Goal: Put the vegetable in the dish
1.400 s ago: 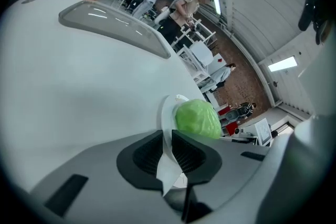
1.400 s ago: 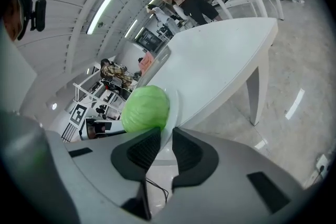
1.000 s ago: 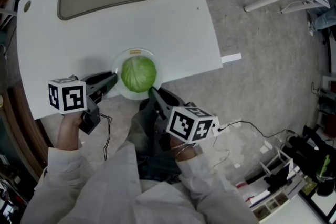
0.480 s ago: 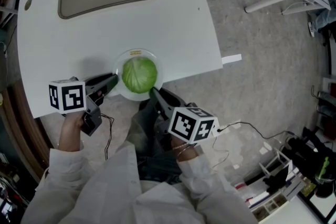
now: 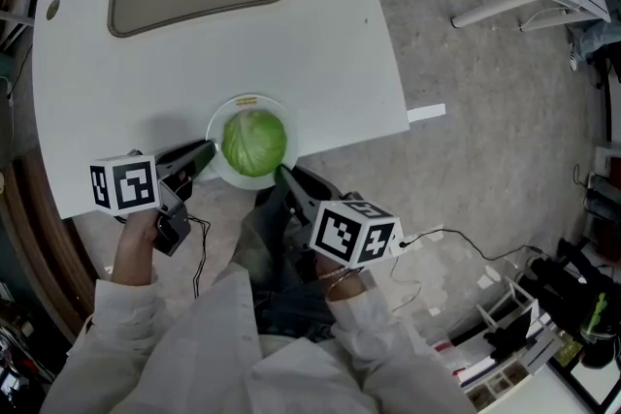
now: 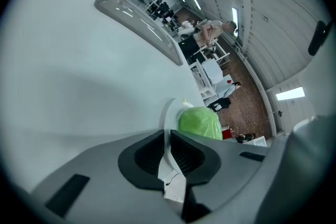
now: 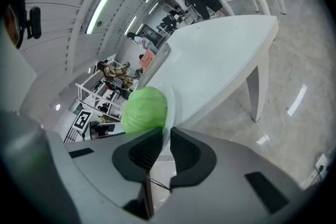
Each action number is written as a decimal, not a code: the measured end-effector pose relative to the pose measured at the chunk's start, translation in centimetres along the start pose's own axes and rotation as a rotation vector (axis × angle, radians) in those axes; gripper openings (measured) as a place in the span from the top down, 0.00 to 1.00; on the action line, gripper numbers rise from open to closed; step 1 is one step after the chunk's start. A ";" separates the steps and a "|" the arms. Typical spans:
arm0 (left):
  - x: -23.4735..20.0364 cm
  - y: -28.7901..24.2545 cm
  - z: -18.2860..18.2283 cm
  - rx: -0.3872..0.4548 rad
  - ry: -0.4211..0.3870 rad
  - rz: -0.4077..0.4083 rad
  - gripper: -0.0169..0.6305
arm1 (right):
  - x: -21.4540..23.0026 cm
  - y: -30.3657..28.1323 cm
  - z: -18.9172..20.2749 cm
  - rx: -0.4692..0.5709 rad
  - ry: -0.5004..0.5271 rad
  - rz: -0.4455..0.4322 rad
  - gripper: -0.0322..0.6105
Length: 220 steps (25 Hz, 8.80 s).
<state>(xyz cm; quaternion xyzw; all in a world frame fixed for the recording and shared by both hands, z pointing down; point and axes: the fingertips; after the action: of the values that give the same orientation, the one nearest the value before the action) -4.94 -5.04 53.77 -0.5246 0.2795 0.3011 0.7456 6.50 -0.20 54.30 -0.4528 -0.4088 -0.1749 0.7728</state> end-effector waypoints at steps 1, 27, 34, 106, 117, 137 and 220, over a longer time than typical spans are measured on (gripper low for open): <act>0.1 0.0 0.1 0.000 0.001 -0.003 0.91 | 0.0 0.1 0.0 -0.002 -0.004 -0.002 0.86; 1.6 3.0 -0.8 0.082 0.014 -0.026 0.91 | -3.7 1.2 -1.6 -0.028 0.064 -0.064 0.88; 3.0 5.6 -0.8 0.118 0.006 -0.032 0.91 | -6.2 2.3 -1.3 -0.028 0.097 -0.089 0.88; -5.1 3.5 -32.7 0.390 0.116 -0.087 0.91 | -14.4 -19.5 -27.5 -0.146 0.137 -0.195 0.88; -7.8 2.1 -34.3 0.374 0.128 -0.084 0.91 | -13.4 -22.4 -28.3 -0.148 0.129 -0.159 0.87; -11.1 0.6 -35.6 0.347 0.152 -0.072 0.91 | -12.5 -25.5 -28.8 -0.150 0.115 -0.107 0.87; -11.6 0.0 -34.1 0.230 -0.032 -0.181 0.91 | -10.4 -25.9 -28.7 -0.154 0.615 0.301 0.77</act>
<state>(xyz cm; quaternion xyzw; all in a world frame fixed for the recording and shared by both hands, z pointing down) -16.00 -39.26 52.27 -0.4541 0.2517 0.2068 0.8292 -2.77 -39.13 53.20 -0.4911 -0.0713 -0.2174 0.8405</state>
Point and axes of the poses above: the fingertips, and each gripper's own axes: y backward along the fingers, x to its right, z out of its underside, and after that the axes turned 3 degrees about -y, right-handed
